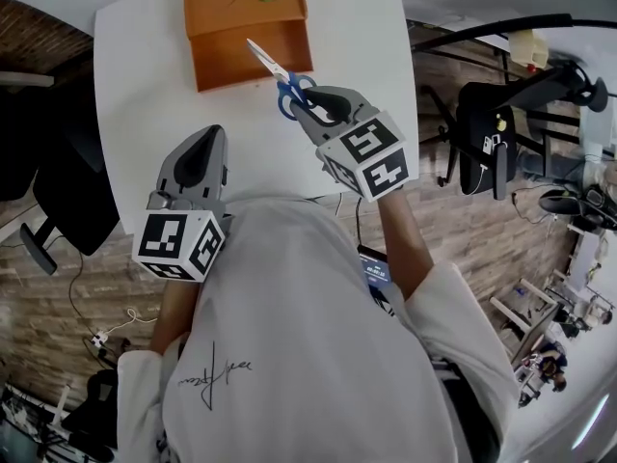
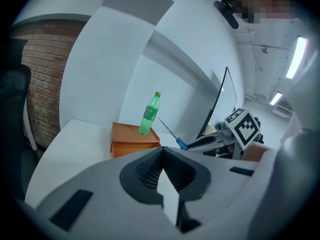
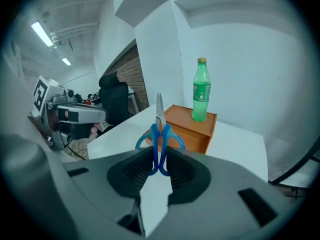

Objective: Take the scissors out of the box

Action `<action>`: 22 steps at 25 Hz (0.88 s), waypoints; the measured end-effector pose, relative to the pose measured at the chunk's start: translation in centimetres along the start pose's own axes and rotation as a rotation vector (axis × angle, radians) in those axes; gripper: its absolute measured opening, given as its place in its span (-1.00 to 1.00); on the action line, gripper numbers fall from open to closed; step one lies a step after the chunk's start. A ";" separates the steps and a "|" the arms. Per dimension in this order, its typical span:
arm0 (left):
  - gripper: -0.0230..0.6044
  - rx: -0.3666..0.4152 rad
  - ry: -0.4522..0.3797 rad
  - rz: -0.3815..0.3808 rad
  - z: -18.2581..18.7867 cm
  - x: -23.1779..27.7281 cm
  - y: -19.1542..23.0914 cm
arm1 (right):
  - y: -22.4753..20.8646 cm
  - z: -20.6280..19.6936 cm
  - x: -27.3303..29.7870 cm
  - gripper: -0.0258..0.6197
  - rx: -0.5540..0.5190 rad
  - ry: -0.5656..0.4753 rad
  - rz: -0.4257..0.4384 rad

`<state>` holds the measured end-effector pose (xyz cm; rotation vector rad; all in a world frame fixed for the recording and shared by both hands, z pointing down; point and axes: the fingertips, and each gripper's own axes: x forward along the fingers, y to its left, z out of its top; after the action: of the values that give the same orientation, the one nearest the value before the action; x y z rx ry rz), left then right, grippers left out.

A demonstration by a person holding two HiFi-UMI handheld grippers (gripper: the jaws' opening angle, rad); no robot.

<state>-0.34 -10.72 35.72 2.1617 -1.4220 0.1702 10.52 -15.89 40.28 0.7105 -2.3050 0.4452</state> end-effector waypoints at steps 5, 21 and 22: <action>-0.92 -0.006 -0.004 0.001 0.1 -0.1 0.1 | 0.1 0.5 -0.8 -0.64 0.010 -0.025 -0.011; -0.92 -0.017 -0.036 0.018 1.1 -0.7 0.7 | 0.5 3.3 -2.9 -0.64 0.033 -0.179 -0.029; -0.91 -0.021 -0.040 0.019 1.1 -0.8 0.8 | 0.6 3.5 -3.0 -0.64 0.036 -0.192 -0.030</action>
<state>-1.56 -10.86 34.73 2.1465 -1.4611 0.1194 10.26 -16.02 35.64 0.8357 -2.4666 0.4214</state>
